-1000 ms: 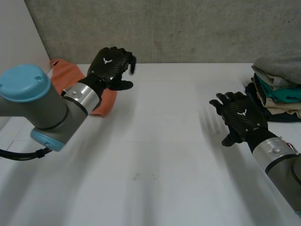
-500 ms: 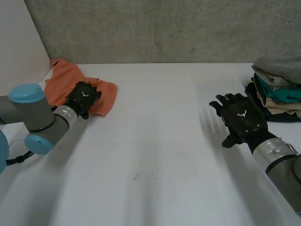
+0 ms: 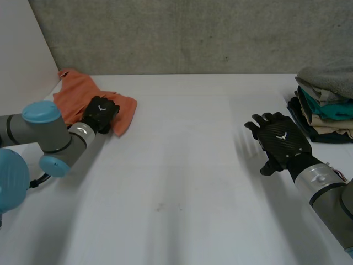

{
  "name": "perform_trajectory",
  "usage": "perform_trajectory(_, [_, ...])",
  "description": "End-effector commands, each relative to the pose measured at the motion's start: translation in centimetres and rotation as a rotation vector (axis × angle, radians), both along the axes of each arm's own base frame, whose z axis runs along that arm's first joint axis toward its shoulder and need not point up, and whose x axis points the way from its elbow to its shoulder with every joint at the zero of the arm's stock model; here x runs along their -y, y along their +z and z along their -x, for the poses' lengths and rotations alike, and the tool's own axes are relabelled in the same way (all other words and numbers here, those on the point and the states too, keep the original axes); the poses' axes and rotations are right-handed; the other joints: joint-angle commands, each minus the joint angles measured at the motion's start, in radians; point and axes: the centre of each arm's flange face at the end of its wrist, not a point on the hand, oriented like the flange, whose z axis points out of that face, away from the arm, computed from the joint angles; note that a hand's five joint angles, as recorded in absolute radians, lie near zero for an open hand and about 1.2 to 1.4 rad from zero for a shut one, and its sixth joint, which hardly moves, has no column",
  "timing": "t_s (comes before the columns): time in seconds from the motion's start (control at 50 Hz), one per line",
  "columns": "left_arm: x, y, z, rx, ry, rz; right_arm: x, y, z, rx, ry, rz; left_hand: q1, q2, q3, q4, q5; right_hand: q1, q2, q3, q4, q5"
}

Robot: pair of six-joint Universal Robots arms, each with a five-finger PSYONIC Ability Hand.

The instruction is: Fold the laundry.

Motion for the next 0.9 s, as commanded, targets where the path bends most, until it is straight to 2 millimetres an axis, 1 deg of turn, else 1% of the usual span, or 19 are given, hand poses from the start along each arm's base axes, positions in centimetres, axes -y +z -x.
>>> perform_trajectory(0.02, [0.4, 0.6, 0.6, -0.010, 0.014, 0.054, 0.1, -0.3, 0.1, -0.004, -0.004, -0.010, 0.310, 0.321, 0.337, 0.331, 0.342, -0.033, -0.047, -0.042, -0.064, -0.058])
perform_trajectory(0.1, [-1.6, 2.2, 2.6, -0.033, 0.015, 0.051, 0.2, -0.3, 0.1, -0.004, -0.007, -0.005, 0.310, 0.321, 0.337, 0.331, 0.342, -0.033, -0.047, -0.042, -0.064, -0.058])
perform_trajectory(0.16, [-4.9, 5.4, 4.9, -0.098, -0.034, 0.050, 0.3, -0.2, 0.2, -0.004, -0.010, -0.004, 0.310, 0.321, 0.337, 0.331, 0.342, -0.033, -0.047, -0.042, -0.064, -0.058])
perform_trajectory(0.18, [-6.9, 7.4, 6.2, -0.152, -0.072, 0.049, 0.3, -0.2, 0.2, -0.004, -0.016, -0.002, 0.310, 0.321, 0.337, 0.331, 0.342, -0.033, -0.047, -0.042, -0.064, -0.058])
perform_trajectory(0.24, [-10.9, 9.8, 8.7, -0.250, -0.152, 0.027, 0.5, -0.1, 0.4, -0.005, -0.033, 0.002, 0.310, 0.321, 0.337, 0.331, 0.342, -0.033, -0.047, -0.042, -0.064, -0.058])
perform_trajectory(0.26, [-14.2, 11.3, 10.6, -0.319, -0.223, 0.000, 0.6, 0.0, 0.4, -0.005, -0.039, 0.004, 0.310, 0.321, 0.337, 0.331, 0.342, -0.033, -0.047, -0.042, -0.064, -0.058])
perform_trajectory(0.28, [-15.8, 12.1, 11.5, -0.354, -0.260, -0.012, 0.7, 0.0, 0.5, -0.006, -0.045, 0.006, 0.310, 0.321, 0.337, 0.331, 0.342, -0.033, -0.047, -0.042, -0.064, -0.058])
perform_trajectory(0.32, [-19.0, 13.1, 13.0, -0.415, -0.330, -0.050, 0.9, 0.1, 0.7, -0.008, -0.071, 0.011, 0.310, 0.321, 0.337, 0.331, 0.342, -0.033, -0.047, -0.042, -0.064, -0.058])
perform_trajectory(0.34, [-21.8, 13.6, 14.2, -0.465, -0.388, -0.097, 1.0, 0.2, 0.7, -0.008, -0.079, 0.012, 0.310, 0.321, 0.337, 0.331, 0.342, -0.033, -0.047, -0.042, -0.064, -0.058])
perform_trajectory(0.42, [-26.8, 13.2, 16.2, -0.524, -0.485, -0.208, 1.1, 0.2, 1.0, -0.010, -0.103, 0.016, 0.310, 0.321, 0.337, 0.331, 0.342, -0.033, -0.047, -0.042, -0.064, -0.058])
perform_trajectory(0.44, [-27.4, 12.9, 16.6, -0.526, -0.497, -0.224, 1.2, 0.3, 1.0, -0.010, -0.105, 0.017, 0.156, 0.167, 0.183, 0.177, 0.188, -0.033, -0.047, -0.042, -0.064, -0.058])
perform_trajectory(0.48, [-28.1, 12.4, 17.1, -0.519, -0.513, -0.241, 1.2, 0.4, 1.0, -0.010, -0.107, 0.020, -0.455, -0.445, -0.429, -0.435, -0.424, -0.033, -0.047, -0.042, -0.064, -0.058])
perform_trajectory(0.5, [-28.2, 11.9, 17.2, -0.505, -0.510, -0.249, 1.2, 0.4, 1.0, -0.010, -0.107, 0.020, -0.842, -0.832, -0.815, -0.821, -0.811, -0.033, -0.047, -0.042, -0.064, -0.058])
perform_trajectory(0.62, [-27.3, 12.0, 17.0, -0.483, -0.488, -0.213, 1.4, 0.6, 1.0, -0.007, -0.114, 0.027, -0.870, -0.859, -0.843, -0.849, -0.838, -0.033, -0.047, -0.042, -0.064, -0.058])
perform_trajectory(0.7, [-23.4, 12.3, 14.8, -0.467, -0.375, -0.155, 1.9, 0.7, 1.7, -0.006, -0.136, 0.029, -0.864, -0.853, -0.837, -0.843, -0.832, -0.033, -0.047, -0.042, -0.064, -0.058])
perform_trajectory(0.76, [-19.8, 13.2, 12.3, -0.451, -0.269, -0.082, 2.0, 0.8, 1.9, -0.006, -0.144, 0.031, -0.855, -0.844, -0.828, -0.834, -0.823, -0.033, -0.047, -0.042, -0.064, -0.058])
perform_trajectory(0.8, [-18.4, 13.5, 11.4, -0.442, -0.237, -0.052, 2.0, 0.9, 1.9, -0.007, -0.145, 0.026, -0.849, -0.838, -0.822, -0.828, -0.817, -0.033, -0.047, -0.042, -0.064, -0.058])
perform_trajectory(0.84, [-15.6, 13.9, 9.6, -0.428, -0.175, -0.012, 1.9, 1.0, 1.9, -0.010, -0.144, 0.002, -0.837, -0.827, -0.811, -0.817, -0.806, -0.033, -0.047, -0.042, -0.064, -0.058])
perform_trajectory(0.9, [-13.1, 13.6, 8.1, -0.410, -0.126, 0.010, 1.1, 1.6, 2.0, -0.027, -0.141, -0.067, -0.785, -0.774, -0.758, -0.764, -0.753, -0.033, -0.047, -0.042, -0.064, -0.058])
